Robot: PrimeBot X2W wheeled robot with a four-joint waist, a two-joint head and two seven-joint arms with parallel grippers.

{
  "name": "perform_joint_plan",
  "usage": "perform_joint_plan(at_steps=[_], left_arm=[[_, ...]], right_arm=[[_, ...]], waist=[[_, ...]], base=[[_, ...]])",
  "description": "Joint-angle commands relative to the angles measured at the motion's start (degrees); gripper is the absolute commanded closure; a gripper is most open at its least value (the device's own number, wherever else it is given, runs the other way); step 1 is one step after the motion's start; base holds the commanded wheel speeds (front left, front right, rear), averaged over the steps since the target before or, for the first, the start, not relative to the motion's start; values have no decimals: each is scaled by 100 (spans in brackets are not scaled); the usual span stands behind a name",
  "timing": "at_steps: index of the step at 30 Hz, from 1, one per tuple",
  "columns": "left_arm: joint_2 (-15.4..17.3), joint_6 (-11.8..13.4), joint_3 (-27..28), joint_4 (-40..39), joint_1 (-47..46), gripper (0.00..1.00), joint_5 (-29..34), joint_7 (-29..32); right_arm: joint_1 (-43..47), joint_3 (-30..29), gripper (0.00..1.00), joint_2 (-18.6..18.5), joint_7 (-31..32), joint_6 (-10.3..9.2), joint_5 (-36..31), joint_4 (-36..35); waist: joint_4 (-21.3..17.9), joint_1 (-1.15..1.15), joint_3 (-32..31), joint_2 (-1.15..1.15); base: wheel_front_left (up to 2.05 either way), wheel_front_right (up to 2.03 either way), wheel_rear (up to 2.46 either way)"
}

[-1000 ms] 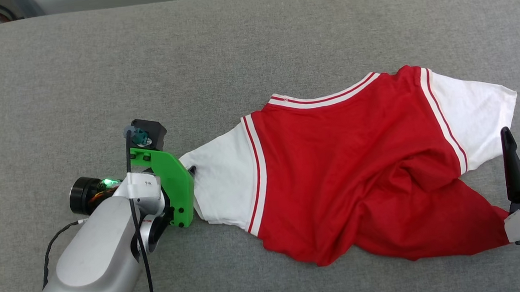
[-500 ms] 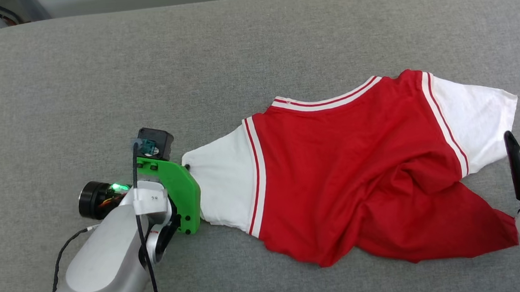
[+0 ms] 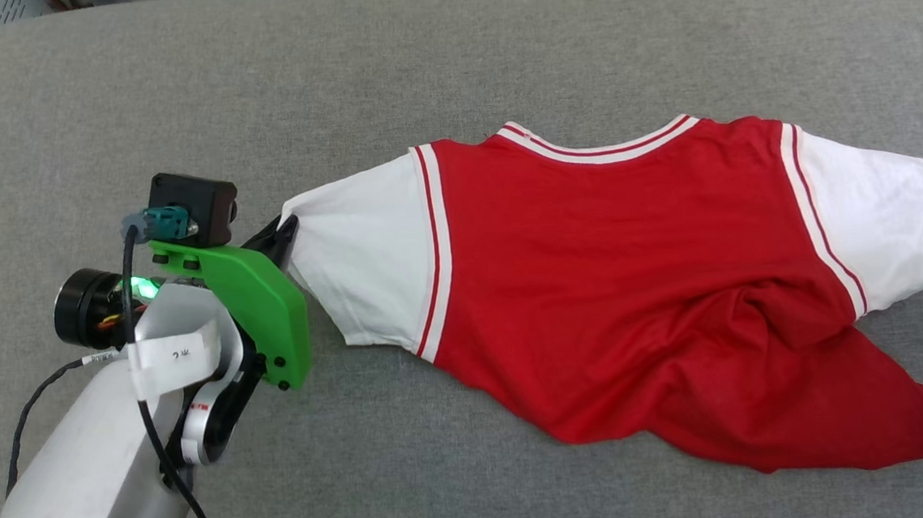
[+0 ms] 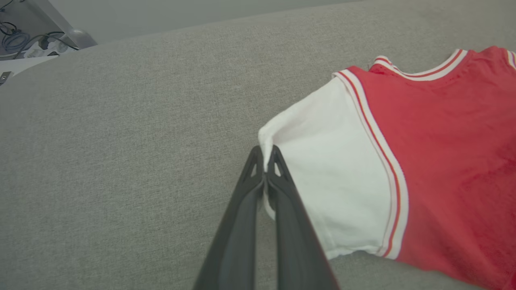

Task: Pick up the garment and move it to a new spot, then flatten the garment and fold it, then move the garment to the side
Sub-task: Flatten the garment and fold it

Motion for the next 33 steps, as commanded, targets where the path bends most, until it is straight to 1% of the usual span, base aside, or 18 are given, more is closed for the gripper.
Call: perform_joint_plan(at_steps=[1, 4, 9, 12, 16, 22, 24, 25, 30, 33], left_arm=[[93, 68, 44, -248, 110, 100, -61, 65], [185, 166, 28, -773, 203, 100, -33, 204], [156, 313, -49, -1257, 265, 100, 44, 295], [112, 354, -120, -1350, 281, 100, 79, 324], [65, 362, -176, -1370, 271, 100, 111, 298], [36, 369, -210, -1317, 246, 100, 134, 267], [20, 366, -227, -1284, 242, 100, 132, 261], [12, 362, -235, -1262, 241, 100, 128, 258], [-7, 366, -223, -1080, 275, 100, 109, 168], [-26, 340, -175, -960, 318, 100, 52, 41]], right_arm=[[-251, -22, 0, -106, 251, -4, 27, 126], [-650, -86, 0, -273, 595, -4, 27, 395], [-1134, -180, 0, -394, 732, -4, -60, 963], [-1345, -168, 0, -511, 686, -4, -205, 1319], [-1490, -72, 0, -548, 674, -4, -227, 1684], [-1334, 235, 0, -603, 818, -4, -88, 2044], [-1229, 351, 77, -634, 789, -4, -75, 2129], [-1174, 430, 100, -661, 753, -4, -67, 2152], [-1091, 580, 100, -735, 258, -4, 20, 2216], [-1133, 618, 100, -785, -142, -4, 70, 2169]], waist=[[170, -1, 254, 0], [329, -1, 496, 0], [550, -1, 758, 0], [657, -1, 880, 0], [727, -1, 951, 0], [756, -1, 976, 0], [757, -1, 955, 0], [759, -1, 936, 0], [723, -1, 725, 0], [681, -1, 495, 0]], base=[[0, 0, 0], [0, 0, 0], [0, 0, 0], [0, 0, 0], [0, 0, 0], [0, 0, 0], [0, 0, 0], [0, 0, 0], [0, 0, 0], [0, 0, 0]])
